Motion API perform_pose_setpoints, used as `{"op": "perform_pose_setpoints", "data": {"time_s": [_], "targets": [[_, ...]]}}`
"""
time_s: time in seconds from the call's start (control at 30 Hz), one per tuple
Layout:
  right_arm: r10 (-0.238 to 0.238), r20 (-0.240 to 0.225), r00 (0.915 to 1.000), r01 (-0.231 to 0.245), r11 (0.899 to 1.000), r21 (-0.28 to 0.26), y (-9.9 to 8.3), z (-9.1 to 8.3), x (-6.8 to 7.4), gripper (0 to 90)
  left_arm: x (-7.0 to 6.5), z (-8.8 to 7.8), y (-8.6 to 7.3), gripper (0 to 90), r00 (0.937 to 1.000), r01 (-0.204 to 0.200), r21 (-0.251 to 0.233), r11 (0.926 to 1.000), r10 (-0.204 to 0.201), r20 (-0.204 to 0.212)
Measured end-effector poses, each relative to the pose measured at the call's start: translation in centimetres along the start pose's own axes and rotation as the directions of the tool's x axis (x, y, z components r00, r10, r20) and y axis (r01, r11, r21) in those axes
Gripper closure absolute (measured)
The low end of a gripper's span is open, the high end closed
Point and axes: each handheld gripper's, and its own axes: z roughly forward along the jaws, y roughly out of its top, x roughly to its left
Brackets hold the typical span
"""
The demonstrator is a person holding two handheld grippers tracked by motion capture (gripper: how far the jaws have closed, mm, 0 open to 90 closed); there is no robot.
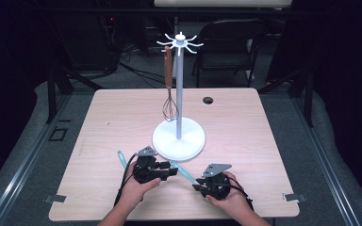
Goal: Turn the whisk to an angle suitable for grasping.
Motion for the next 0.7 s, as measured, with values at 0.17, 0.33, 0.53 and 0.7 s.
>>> {"op": "perform_pose_setpoints", "data": {"time_s": [0.17,0.33,0.53,0.7], "targets": [[-0.01,0.015,0.9998,0.01,1.0,0.01,0.1,0.2,0.1,79.4,-0.1,0.0,0.1,52.9,1.0,-0.007,-0.004,1.0,0.007,-0.001],[-0.025,0.035,0.9991,0.025,1.0,0.003,0.3,0.1,0.2,80.6,0.0,0.0,0.1,53.9,1.0,0.002,-0.006,1.0,-0.002,0.003],[-0.018,0.054,0.9984,0.021,0.998,-0.053,1.3,-0.3,0.3,80.6,0.0,-0.2,0.2,54.0,1.0,0.005,-0.014,0.9999,-0.005,0.003],[-0.006,0.059,0.9983,0.011,0.996,-0.092,2.4,0.1,0.5,80.7,-0.1,-0.4,0.3,57.9,0.9997,0.01,-0.017,0.9998,-0.01,0.02]]}}
